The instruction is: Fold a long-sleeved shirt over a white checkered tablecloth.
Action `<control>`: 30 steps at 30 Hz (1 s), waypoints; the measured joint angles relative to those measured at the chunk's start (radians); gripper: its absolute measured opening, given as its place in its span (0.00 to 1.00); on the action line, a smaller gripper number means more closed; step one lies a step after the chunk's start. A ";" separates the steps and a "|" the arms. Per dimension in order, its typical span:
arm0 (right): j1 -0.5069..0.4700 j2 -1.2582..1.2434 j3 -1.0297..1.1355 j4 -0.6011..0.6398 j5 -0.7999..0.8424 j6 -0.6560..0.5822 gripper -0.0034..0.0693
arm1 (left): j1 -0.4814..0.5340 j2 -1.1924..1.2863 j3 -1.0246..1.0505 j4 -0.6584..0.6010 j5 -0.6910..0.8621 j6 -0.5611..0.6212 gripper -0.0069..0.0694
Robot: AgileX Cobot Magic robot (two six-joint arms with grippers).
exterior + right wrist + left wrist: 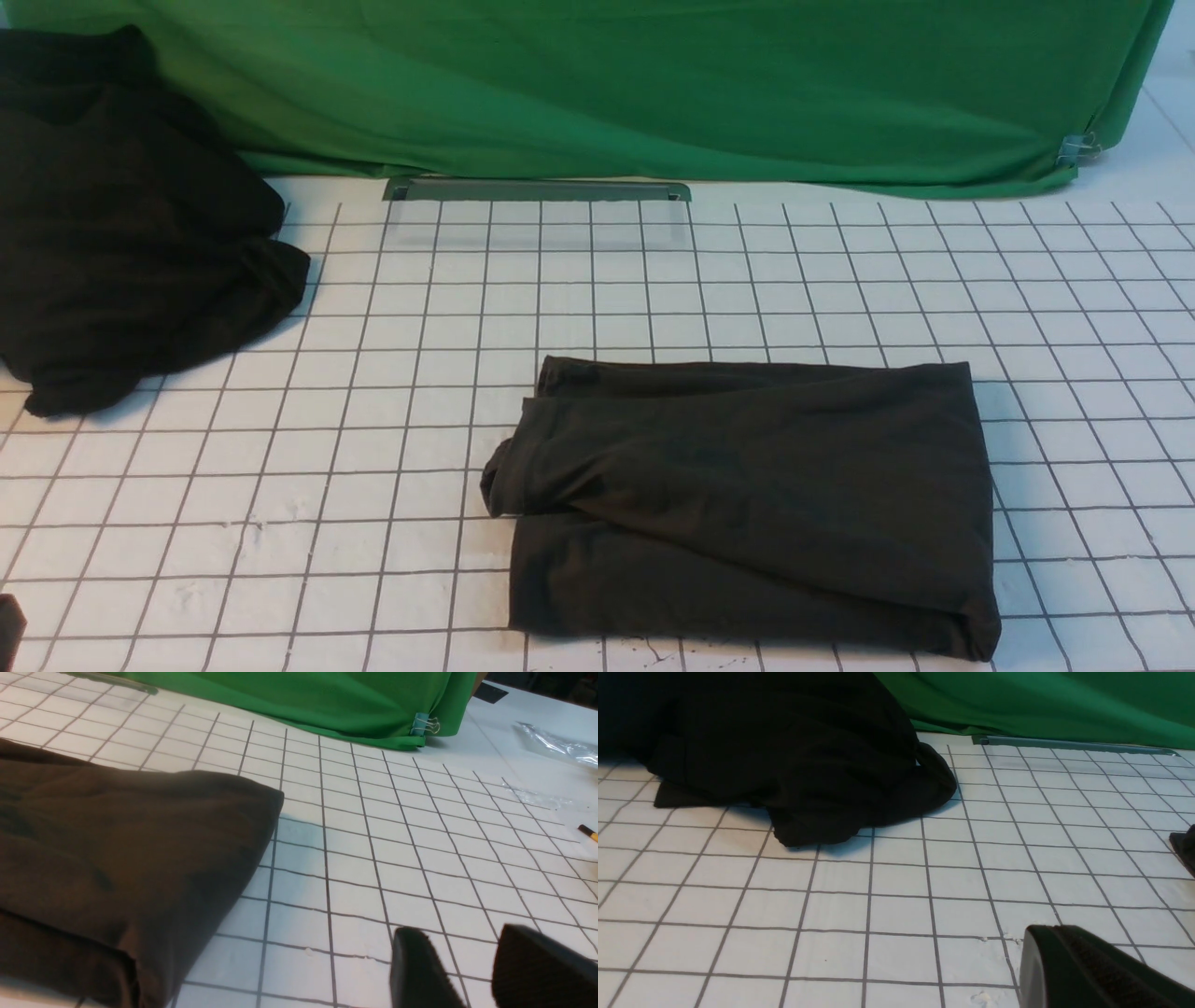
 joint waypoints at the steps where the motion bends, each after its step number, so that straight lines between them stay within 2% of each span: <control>1: 0.000 0.000 0.000 0.000 0.000 0.000 0.38 | 0.005 0.000 0.000 -0.001 0.000 0.001 0.09; 30: 0.000 0.000 0.000 0.000 0.000 0.000 0.38 | 0.018 0.000 0.000 -0.001 0.000 0.004 0.09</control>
